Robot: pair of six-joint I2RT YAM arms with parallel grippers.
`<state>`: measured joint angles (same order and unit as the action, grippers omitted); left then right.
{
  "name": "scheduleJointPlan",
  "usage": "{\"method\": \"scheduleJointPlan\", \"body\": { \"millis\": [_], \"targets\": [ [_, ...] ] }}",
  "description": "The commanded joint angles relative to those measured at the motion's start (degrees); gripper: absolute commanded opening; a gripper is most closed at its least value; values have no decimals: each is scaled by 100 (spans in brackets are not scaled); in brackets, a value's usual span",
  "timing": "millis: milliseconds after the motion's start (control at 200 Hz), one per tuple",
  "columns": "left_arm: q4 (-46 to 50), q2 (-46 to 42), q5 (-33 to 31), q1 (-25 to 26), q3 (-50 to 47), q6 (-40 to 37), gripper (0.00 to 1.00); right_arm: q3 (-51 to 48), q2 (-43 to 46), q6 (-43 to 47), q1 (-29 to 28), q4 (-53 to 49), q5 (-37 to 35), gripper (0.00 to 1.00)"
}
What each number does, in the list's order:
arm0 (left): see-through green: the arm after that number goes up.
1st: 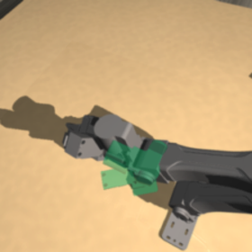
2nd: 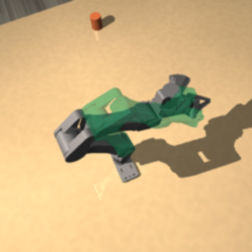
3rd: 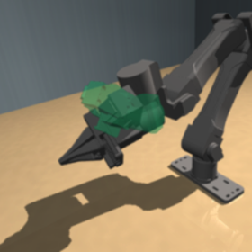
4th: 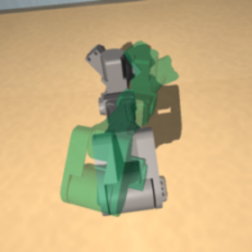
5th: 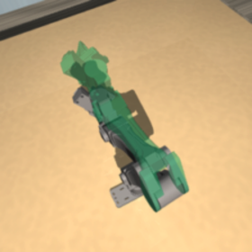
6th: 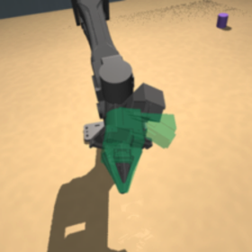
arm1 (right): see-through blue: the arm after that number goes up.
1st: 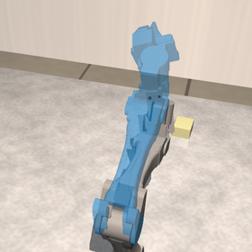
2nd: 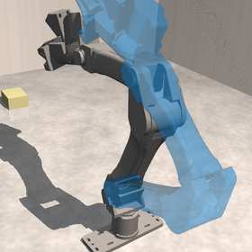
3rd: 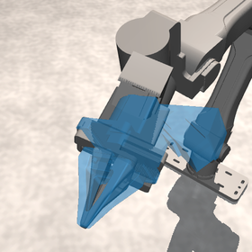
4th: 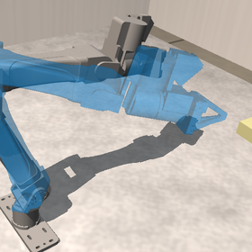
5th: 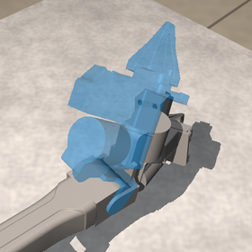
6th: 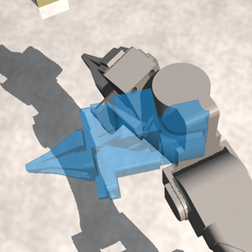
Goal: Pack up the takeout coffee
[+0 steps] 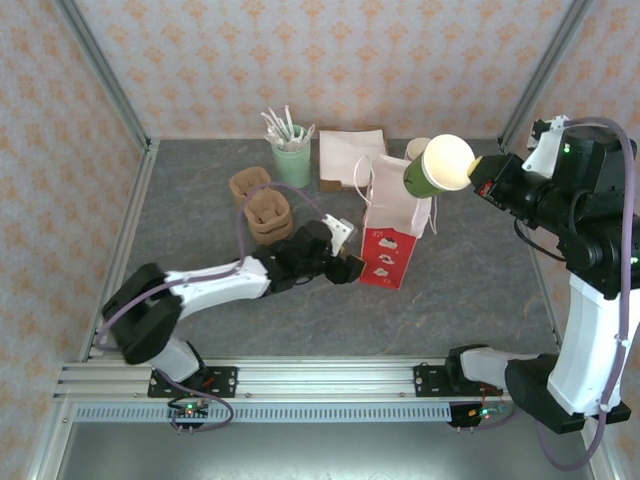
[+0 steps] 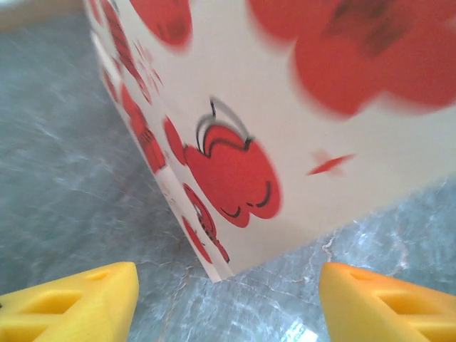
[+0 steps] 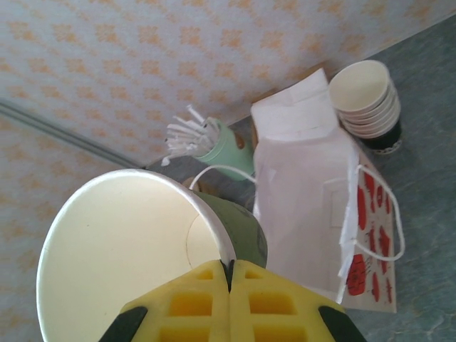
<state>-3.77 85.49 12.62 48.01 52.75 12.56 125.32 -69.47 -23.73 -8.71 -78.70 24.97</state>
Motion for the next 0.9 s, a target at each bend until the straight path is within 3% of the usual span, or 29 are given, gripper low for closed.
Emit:
{"method": "scheduleJointPlan", "body": {
  "millis": [0,170,325,530,711,896],
  "targets": [
    [928,-1054,-723,-72,-147,-38,71,-459,136,-244,-37,530,712,0],
    [2418,-2440,-1478,-659,-313,297,74,-1415,422,-461,-555,1310,752,0],
    [3241,-3440,-1901,-1458,-572,967,79,-1875,200,-547,-2062,1910,-8,0],
    [4687,-3595,-2997,-1943,-318,1856,83,-2146,-235,-470,-3514,2298,-802,0],
    [5050,-3744,-2758,-2437,-481,2411,85,-2981,-626,-661,-4575,2879,-1632,0],
    [5095,-3885,-2103,-2510,-774,2637,85,-4315,-800,-1249,-4930,3883,-2377,0]
  ]
}}
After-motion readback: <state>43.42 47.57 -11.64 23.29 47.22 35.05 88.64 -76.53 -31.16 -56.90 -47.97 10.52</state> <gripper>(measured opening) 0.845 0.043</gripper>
